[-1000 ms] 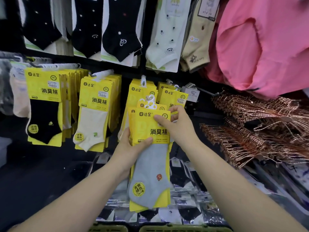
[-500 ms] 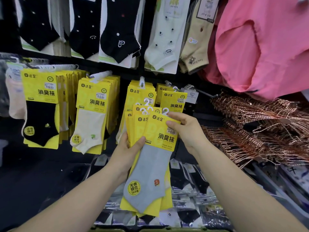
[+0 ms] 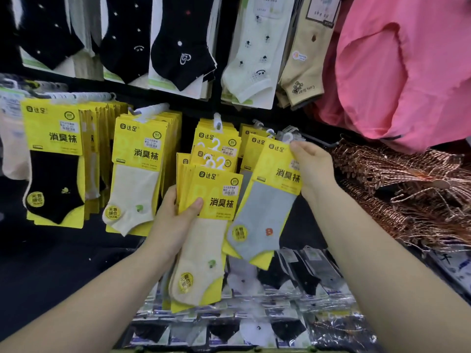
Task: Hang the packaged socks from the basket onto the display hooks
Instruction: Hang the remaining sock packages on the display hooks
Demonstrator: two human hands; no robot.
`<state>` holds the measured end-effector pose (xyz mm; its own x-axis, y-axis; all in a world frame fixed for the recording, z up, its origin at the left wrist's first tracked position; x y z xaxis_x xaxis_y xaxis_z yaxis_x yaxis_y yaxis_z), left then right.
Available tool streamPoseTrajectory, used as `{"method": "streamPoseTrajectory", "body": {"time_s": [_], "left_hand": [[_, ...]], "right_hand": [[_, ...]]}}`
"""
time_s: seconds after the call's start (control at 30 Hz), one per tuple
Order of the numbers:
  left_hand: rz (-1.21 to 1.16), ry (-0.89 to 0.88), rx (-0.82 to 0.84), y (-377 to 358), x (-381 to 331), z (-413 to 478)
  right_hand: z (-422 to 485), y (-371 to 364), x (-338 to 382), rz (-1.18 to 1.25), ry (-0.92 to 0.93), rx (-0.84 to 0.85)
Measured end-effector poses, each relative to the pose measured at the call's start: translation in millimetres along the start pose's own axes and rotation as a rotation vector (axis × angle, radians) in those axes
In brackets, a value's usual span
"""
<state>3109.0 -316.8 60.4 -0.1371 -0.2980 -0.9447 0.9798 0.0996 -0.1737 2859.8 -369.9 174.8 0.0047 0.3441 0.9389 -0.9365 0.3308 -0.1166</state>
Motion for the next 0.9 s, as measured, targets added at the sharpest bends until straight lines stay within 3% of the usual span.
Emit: {"method": "streamPoseTrajectory", "body": {"time_s": [0.17, 0.37, 0.47, 0.53, 0.67, 0.9], "left_hand": [[0.076, -0.018, -0.021, 9, -3, 1], [0.13, -0.032, -0.021, 12, -8, -2], [0.119, -0.051, -0.031, 10, -14, -3], [0.102, -0.059, -0.027, 5, -17, -6], [0.001, -0.04, 0.014, -16, -20, -16], [-0.16, 0.016, 0.105, -40, -22, -26]], "right_hand": [[29, -24, -2, -0.209, 0.01, 0.05], [32, -18, -8, -0.244, 0.031, -0.053], [14, -8, -5, -0.449, 0.073, -0.152], [-11, -14, -1, -0.465, 0.13, -0.047], [-71, -41, -13, -0.415, 0.019, 0.382], [-83, -29, -12, -0.304, 0.053, 0.326]]}}
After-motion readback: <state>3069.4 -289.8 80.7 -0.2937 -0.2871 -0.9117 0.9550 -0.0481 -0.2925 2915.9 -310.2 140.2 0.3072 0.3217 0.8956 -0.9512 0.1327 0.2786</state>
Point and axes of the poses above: each hand's wrist, its own z-axis towards the middle knuckle, its own y-axis out of the back of the hand, x = y × z, the point moved 5 cm from there along z, towards the middle knuckle, and after that the axes turned 2 degrees about z, right-handed, at the moved point
